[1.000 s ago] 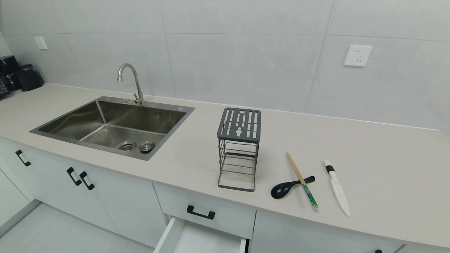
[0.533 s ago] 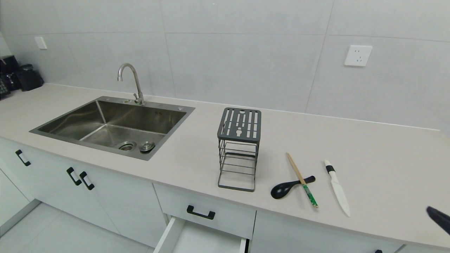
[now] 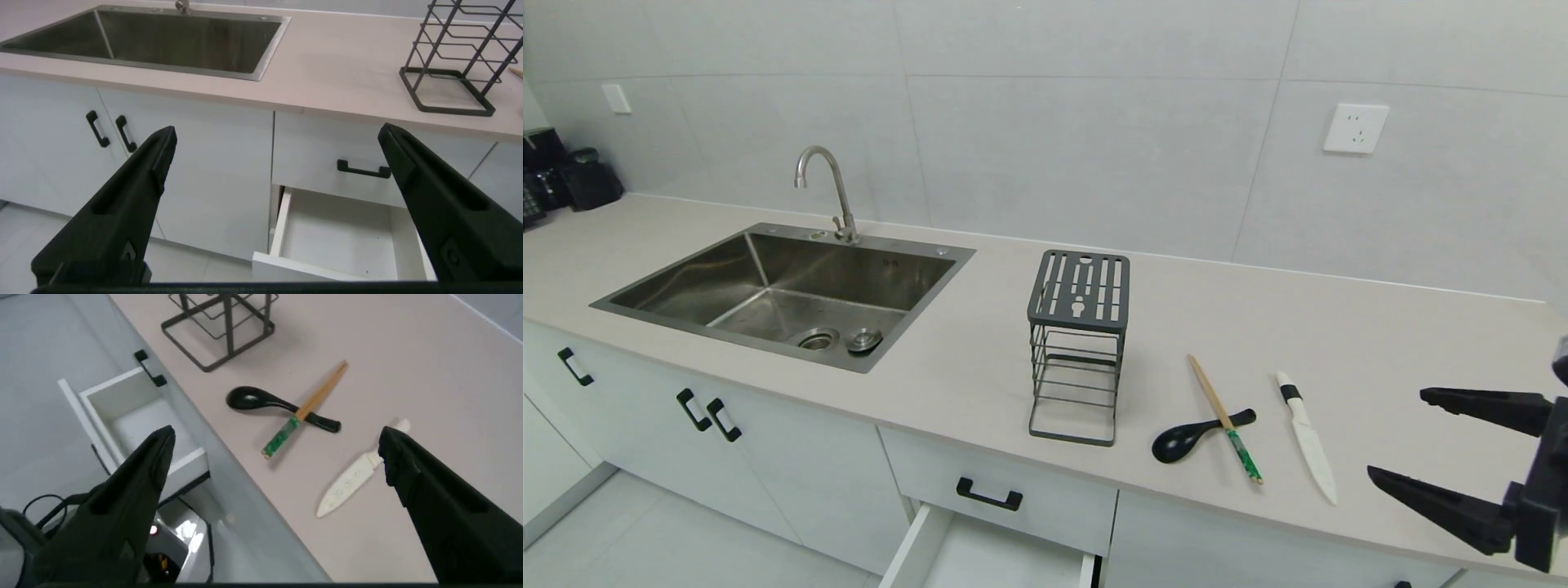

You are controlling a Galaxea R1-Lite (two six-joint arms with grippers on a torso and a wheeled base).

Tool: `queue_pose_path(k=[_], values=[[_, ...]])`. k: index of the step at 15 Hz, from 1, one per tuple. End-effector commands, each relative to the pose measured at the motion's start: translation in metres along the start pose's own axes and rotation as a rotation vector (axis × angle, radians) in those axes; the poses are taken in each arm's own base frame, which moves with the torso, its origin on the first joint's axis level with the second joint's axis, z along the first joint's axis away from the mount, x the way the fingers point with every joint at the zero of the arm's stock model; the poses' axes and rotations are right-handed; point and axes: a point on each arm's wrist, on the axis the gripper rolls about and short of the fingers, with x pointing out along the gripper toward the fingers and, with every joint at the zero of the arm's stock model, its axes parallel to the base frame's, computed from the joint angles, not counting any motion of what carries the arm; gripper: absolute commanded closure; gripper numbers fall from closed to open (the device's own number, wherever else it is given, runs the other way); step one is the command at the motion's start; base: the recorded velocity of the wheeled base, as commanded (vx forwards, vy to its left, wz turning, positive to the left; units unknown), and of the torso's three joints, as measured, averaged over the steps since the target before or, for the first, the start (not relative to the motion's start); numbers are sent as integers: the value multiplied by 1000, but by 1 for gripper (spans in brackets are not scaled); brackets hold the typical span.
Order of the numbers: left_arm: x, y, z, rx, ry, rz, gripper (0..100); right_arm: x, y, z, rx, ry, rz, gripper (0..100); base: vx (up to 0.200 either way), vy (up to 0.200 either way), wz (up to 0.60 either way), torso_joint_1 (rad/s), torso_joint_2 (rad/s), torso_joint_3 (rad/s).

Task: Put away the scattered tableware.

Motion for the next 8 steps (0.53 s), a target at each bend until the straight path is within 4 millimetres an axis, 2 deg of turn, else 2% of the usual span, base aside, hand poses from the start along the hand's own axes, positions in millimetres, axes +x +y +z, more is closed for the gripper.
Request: queue_pose_path(k=[1, 4, 8], values=[[0, 0, 0, 0, 0, 0, 0, 22, 1, 10, 17, 34, 82, 0, 0, 0, 0, 0, 0, 0], [0, 0, 0, 0, 0, 0, 0, 35, 12, 13, 166, 79, 136, 0, 0, 0, 0, 0, 0, 0], [0, 0, 0, 0, 1, 0, 0, 61, 14, 6, 270, 200, 11, 0, 0, 0, 0, 0, 0, 0]])
